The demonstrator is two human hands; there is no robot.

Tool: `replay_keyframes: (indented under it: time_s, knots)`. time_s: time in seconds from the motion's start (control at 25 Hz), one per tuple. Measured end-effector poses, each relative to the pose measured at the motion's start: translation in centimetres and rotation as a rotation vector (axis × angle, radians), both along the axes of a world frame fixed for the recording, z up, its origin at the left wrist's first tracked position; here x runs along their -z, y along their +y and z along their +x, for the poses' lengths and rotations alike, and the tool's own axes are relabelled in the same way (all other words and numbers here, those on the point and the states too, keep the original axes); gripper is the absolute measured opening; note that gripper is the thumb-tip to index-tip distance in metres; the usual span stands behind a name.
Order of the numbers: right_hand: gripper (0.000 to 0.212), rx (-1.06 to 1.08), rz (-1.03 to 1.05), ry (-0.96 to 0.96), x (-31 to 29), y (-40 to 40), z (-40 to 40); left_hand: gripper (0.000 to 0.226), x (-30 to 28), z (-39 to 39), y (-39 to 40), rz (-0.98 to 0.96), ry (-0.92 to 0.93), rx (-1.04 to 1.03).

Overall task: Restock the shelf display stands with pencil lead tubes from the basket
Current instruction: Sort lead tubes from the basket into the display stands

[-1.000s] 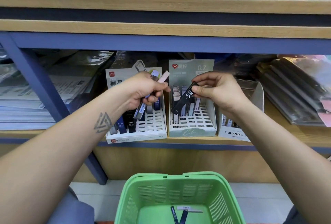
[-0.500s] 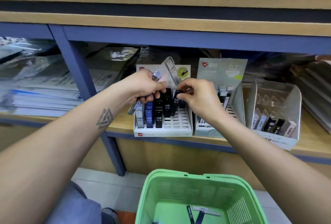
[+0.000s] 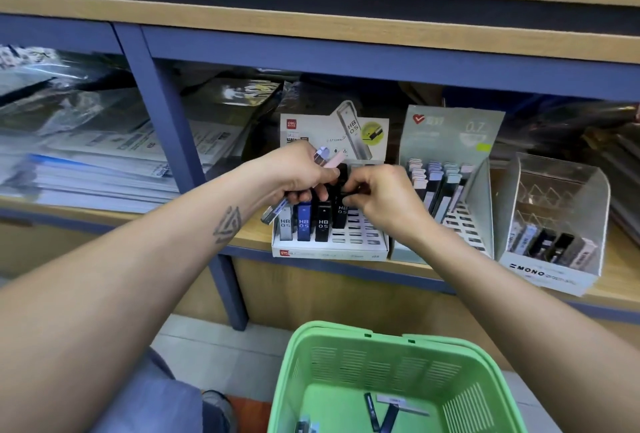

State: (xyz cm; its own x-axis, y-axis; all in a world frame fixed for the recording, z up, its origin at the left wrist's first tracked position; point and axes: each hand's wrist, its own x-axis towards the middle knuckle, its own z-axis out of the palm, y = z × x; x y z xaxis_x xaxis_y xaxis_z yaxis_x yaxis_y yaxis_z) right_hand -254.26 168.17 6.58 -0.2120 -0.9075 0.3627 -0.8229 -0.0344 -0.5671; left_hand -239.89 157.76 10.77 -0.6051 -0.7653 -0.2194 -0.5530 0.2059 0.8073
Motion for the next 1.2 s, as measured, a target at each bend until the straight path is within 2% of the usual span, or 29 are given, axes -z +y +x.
replay_keyframes:
  time_s: [0.16,0.24,0.28,0.32,0.4,0.44,0.52,0.64,0.8,1.0,1.12,1.2]
  knots:
    - [0.022,0.005,0.009,0.208,0.3,-0.3,0.3,0.028,-0.6,-0.1,0.1,0.175,0.14,-0.009]
    - [0.027,0.016,0.069,0.218,0.0,-0.2,0.3,0.025,-1.2,0.1,0.0,0.329,0.221,0.027]
    - [0.028,0.037,0.067,0.117,-0.5,-0.1,0.1,0.023,-1.5,0.3,0.0,0.385,0.241,0.057]
    - [0.028,0.071,0.042,-0.072,-1.2,0.3,-0.1,0.022,-1.7,0.5,0.0,0.414,0.247,0.09]
    - [0.018,0.072,-0.004,-0.588,-3.0,0.9,-0.5,0.016,-2.0,0.7,0.3,0.398,0.223,0.155]
    - [0.012,0.025,-0.001,-0.752,-3.7,1.3,-0.6,0.011,-2.1,0.7,0.6,0.371,0.203,0.187]
    - [0.015,-0.036,0.027,-0.758,-4.5,2.0,-0.9,0.007,-2.2,0.4,1.4,0.341,0.179,0.241]
    - [0.004,-0.016,-0.006,-0.717,-4.7,3.3,-2.0,0.007,-2.5,-0.4,2.1,0.349,0.214,0.234]
    - [0.015,-0.023,-0.051,-0.777,-4.2,5.5,-4.4,0.018,-2.4,-1.4,2.5,0.294,0.264,0.16]
    - [0.018,-0.01,-0.026,-0.81,-3.8,7.8,-7.1,0.008,-2.1,-4.1,4.4,0.3,0.363,0.138]
    - [0.02,0.01,-0.025,-0.82,-3.6,9.6,-8.4,0.012,-2.0,-6.0,5.7,0.321,0.415,0.14]
    - [0.019,0.035,-0.079,-0.912,-3.7,11.0,-9.4,0.014,-1.8,-7.5,6.7,0.354,0.417,0.14]
